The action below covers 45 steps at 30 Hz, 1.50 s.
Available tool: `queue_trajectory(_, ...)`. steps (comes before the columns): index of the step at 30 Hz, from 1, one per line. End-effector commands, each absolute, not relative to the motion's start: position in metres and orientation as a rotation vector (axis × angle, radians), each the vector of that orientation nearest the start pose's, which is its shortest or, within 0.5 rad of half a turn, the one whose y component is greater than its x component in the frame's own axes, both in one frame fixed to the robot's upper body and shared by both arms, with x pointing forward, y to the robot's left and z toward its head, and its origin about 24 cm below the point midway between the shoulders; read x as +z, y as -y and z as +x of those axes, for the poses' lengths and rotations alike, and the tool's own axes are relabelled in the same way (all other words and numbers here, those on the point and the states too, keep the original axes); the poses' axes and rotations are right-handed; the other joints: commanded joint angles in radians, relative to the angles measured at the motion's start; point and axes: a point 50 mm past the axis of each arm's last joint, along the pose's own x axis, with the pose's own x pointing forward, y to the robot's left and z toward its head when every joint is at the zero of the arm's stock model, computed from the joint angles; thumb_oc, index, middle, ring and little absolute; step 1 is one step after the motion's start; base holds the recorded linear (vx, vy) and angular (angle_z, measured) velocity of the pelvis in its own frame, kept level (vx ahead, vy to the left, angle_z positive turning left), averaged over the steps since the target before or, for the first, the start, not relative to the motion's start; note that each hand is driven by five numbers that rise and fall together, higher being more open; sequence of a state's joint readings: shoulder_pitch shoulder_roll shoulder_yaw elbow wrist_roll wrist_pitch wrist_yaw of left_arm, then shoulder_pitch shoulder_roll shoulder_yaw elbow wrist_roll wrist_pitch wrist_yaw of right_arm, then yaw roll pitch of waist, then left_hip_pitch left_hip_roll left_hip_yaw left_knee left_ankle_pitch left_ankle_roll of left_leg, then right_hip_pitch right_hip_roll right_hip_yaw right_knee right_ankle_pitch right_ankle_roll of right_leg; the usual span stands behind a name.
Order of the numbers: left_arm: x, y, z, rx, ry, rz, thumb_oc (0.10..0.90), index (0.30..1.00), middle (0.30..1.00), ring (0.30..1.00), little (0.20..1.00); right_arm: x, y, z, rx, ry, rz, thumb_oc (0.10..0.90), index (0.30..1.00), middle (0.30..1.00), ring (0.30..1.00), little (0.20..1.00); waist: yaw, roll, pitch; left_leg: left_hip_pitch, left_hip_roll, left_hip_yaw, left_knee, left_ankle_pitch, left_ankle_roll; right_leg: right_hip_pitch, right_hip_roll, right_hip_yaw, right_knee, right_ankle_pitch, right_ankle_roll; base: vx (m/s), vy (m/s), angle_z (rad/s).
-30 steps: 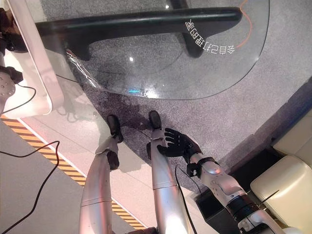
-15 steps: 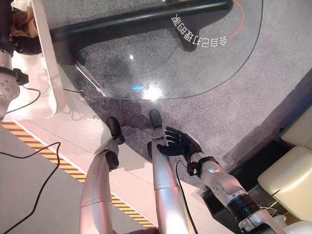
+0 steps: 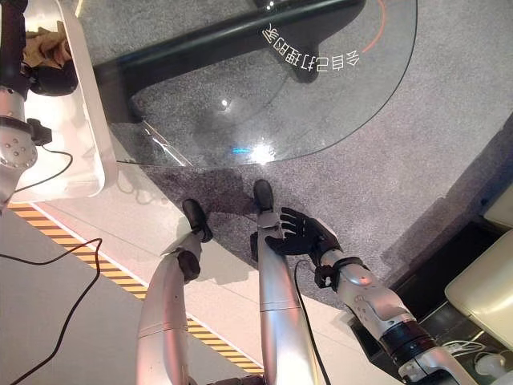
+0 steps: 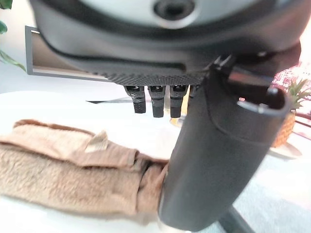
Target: Wipe the table with a cloth and put it in the basket.
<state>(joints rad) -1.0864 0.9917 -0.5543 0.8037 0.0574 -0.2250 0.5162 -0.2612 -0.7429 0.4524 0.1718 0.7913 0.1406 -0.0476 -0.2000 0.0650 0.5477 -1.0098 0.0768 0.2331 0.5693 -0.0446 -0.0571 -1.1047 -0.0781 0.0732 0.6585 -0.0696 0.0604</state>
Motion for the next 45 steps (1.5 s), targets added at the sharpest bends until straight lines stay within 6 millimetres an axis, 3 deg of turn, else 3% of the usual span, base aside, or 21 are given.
queue_trajectory(1, 0.331, -0.326, 0.334, 0.780, 0.745, 0.935, 0.800, 0.900, 0.900, 0.900, 0.900, 0.031, 0.213, 0.254, 0.285, -0.391, -0.085, 0.800, 0.900, 0.900, 0.900, 0.900, -0.062, 0.049, -0.028, 0.023, -0.056, -0.056, -0.022, -0.002, 0.025, 0.067, -0.089, -0.103, -0.083, -0.007, 0.013, 0.00, 0.000, 0.00)
queue_trajectory(10, 0.325, -0.344, 0.321, 0.821, 0.728, 0.916, 0.800, 0.900, 0.900, 0.900, 0.900, 0.024, 0.212, 0.249, 0.293, -0.391, -0.085, 0.800, 0.900, 0.900, 0.900, 0.900, -0.061, 0.060, -0.028, 0.146, -0.074, -0.067, -0.082, 0.015, 0.012, 0.205, -0.068, -0.123, -0.139, -0.016, 0.007, -0.03, -0.010, 0.03)
queue_trajectory(18, 0.328, -0.346, 0.314, 0.810, 0.755, 0.882, 0.800, 0.900, 0.900, 0.900, 0.900, 0.018, 0.207, 0.247, 0.293, -0.414, -0.083, 0.800, 0.900, 0.900, 0.900, 0.900, -0.061, 0.060, -0.028, 0.230, -0.087, -0.080, -0.106, 0.011, 0.004, 0.299, -0.060, -0.128, -0.171, -0.023, 0.002, -0.04, -0.025, 0.04)
queue_trajectory(24, 0.310, -0.361, 0.305, 0.822, 0.743, 0.727, 0.800, 0.900, 0.900, 0.900, 0.900, 0.005, 0.205, 0.246, 0.275, -0.433, -0.072, 0.800, 0.900, 0.900, 0.900, 0.900, -0.051, 0.050, -0.028, 0.350, -0.108, -0.099, -0.179, 0.043, -0.002, 0.436, -0.034, -0.140, -0.246, -0.003, -0.006, -0.10, -0.061, 0.06)
queue_trajectory(27, 0.267, -0.360, 0.306, 0.711, 0.680, 0.645, 0.800, 0.900, 0.900, 0.900, 0.900, -0.012, 0.202, 0.240, 0.248, -0.477, -0.085, 0.800, 0.900, 0.900, 0.900, 0.900, -0.026, 0.041, -0.065, 0.449, -0.115, -0.131, -0.254, 0.059, -0.016, 0.544, -0.008, -0.140, -0.305, -0.007, -0.005, -0.05, -0.135, 0.09)
queue_trajectory(29, 0.249, -0.356, 0.305, 0.666, 0.657, 0.608, 0.800, 0.900, 0.900, 0.900, 0.900, -0.018, 0.200, 0.236, 0.239, -0.495, -0.079, 0.800, 0.900, 0.900, 0.900, 0.900, -0.017, 0.037, -0.085, 0.479, -0.118, -0.142, -0.284, 0.067, -0.019, 0.577, 0.002, -0.138, -0.326, -0.008, -0.006, -0.03, -0.118, 0.22)
queue_trajectory(30, 0.222, -0.349, 0.304, 0.591, 0.602, 0.576, 0.800, 0.900, 0.900, 0.900, 0.900, -0.027, 0.197, 0.232, 0.226, -0.518, -0.066, 0.800, 0.900, 0.900, 0.900, 0.900, -0.002, 0.033, -0.110, 0.516, -0.119, -0.155, -0.318, 0.073, -0.022, 0.615, 0.012, -0.138, -0.351, -0.009, -0.006, -0.04, -0.141, 0.21)
queue_trajectory(32, 0.189, -0.340, 0.299, 0.529, 0.548, 0.511, 0.800, 0.900, 0.900, 0.900, 0.900, -0.040, 0.193, 0.225, 0.205, -0.554, -0.049, 0.800, 0.900, 0.900, 0.900, 0.900, 0.017, 0.026, -0.143, 0.562, -0.118, -0.169, -0.356, 0.082, -0.025, 0.664, 0.022, -0.140, -0.379, -0.009, -0.008, -0.05, -0.150, 0.17)
queue_trajectory(33, 0.183, -0.339, 0.299, 0.515, 0.531, 0.497, 0.800, 0.900, 0.900, 0.900, 0.900, -0.042, 0.192, 0.223, 0.199, -0.559, -0.049, 0.800, 0.900, 0.900, 0.900, 0.900, 0.020, 0.025, -0.148, 0.569, -0.117, -0.172, -0.361, 0.083, -0.026, 0.672, 0.023, -0.141, -0.383, -0.010, -0.008, -0.04, -0.146, 0.25)
queue_trajectory(34, 0.156, -0.330, 0.294, 0.477, 0.473, 0.461, 0.800, 0.900, 0.900, 0.900, 0.900, -0.052, 0.192, 0.218, 0.172, -0.583, -0.046, 0.800, 0.900, 0.900, 0.900, 0.900, 0.034, 0.020, -0.173, 0.603, -0.114, -0.184, -0.387, 0.086, -0.027, 0.707, 0.028, -0.142, -0.401, -0.012, -0.007, -0.05, -0.136, 0.30)
queue_trajectory(37, 0.109, -0.317, 0.285, 0.419, 0.327, 0.346, 0.800, 0.900, 0.900, 0.900, 0.900, -0.067, 0.192, 0.209, 0.118, -0.635, -0.052, 0.800, 0.900, 0.900, 0.900, 0.900, 0.057, 0.011, -0.213, 0.658, -0.107, -0.205, -0.427, 0.088, -0.027, 0.765, 0.035, -0.148, -0.428, -0.016, -0.006, -0.04, -0.139, 0.31)
queue_trajectory(38, 0.093, -0.312, 0.280, 0.409, 0.281, 0.327, 0.800, 0.900, 0.900, 0.900, 0.900, -0.072, 0.192, 0.206, 0.098, -0.661, -0.048, 0.800, 0.900, 0.900, 0.900, 0.900, 0.065, 0.009, -0.231, 0.680, -0.104, -0.209, -0.445, 0.091, -0.024, 0.790, 0.037, -0.152, -0.440, -0.016, -0.005, 0.02, -0.144, 0.31)
queue_trajectory(39, 0.065, -0.308, 0.271, 0.389, 0.169, 0.247, 0.800, 0.900, 0.900, 0.900, 0.900, -0.082, 0.194, 0.200, 0.063, -0.710, -0.037, 0.800, 0.900, 0.900, 0.900, 0.900, 0.079, 0.006, -0.265, 0.716, -0.101, -0.221, -0.472, 0.092, -0.021, 0.827, 0.041, -0.157, -0.459, -0.016, -0.004, 0.03, -0.127, 0.31)
queue_trajectory(41, 0.050, -0.305, 0.266, 0.368, 0.102, 0.224, 0.800, 0.900, 0.900, 0.900, 0.900, -0.086, 0.196, 0.197, 0.045, -0.736, -0.026, 0.800, 0.900, 0.900, 0.900, 0.900, 0.085, 0.004, -0.282, 0.734, -0.099, -0.227, -0.483, 0.090, -0.019, 0.846, 0.044, -0.158, -0.468, -0.018, -0.003, 0.02, -0.106, 0.33)
queue_trajectory(42, 0.017, -0.295, 0.255, 0.335, -0.029, 0.200, 0.800, 0.900, 0.900, 0.900, 0.900, -0.096, 0.201, 0.190, 0.013, -0.791, -0.010, 0.800, 0.900, 0.900, 0.900, 0.900, 0.097, 0.001, -0.313, 0.773, -0.094, -0.236, -0.509, 0.089, -0.015, 0.890, 0.054, -0.162, -0.491, -0.018, -0.003, 0.04, -0.138, 0.38)
queue_trajectory(43, -0.005, -0.289, 0.246, 0.304, -0.133, 0.145, 0.800, 0.900, 0.900, 0.900, 0.900, -0.103, 0.205, 0.184, -0.008, -0.828, -0.007, 0.800, 0.900, 0.900, 0.900, 0.900, 0.106, -0.002, -0.333, 0.790, -0.092, -0.241, -0.516, 0.088, -0.014, 0.914, 0.060, -0.164, -0.504, -0.019, -0.004, 0.05, -0.131, 0.38)
queue_trajectory(44, -0.009, -0.287, 0.244, 0.297, -0.147, 0.143, 0.800, 0.900, 0.900, 0.900, 0.900, -0.105, 0.206, 0.182, -0.011, -0.835, -0.005, 0.800, 0.900, 0.900, 0.900, 0.900, 0.108, -0.003, -0.337, 0.795, -0.092, -0.243, -0.519, 0.087, -0.014, 0.921, 0.061, -0.164, -0.508, -0.018, -0.004, 0.05, -0.113, 0.32)
queue_trajectory(45, -0.041, -0.274, 0.227, 0.278, -0.286, 0.091, 0.800, 0.900, 0.900, 0.900, 0.900, -0.115, 0.212, 0.171, -0.046, -0.889, 0.011, 0.800, 0.900, 0.900, 0.900, 0.900, 0.118, -0.008, -0.364, 0.825, -0.089, -0.250, -0.533, 0.085, -0.012, 0.959, 0.068, -0.167, -0.532, -0.016, -0.006, 0.05, -0.101, 0.33)
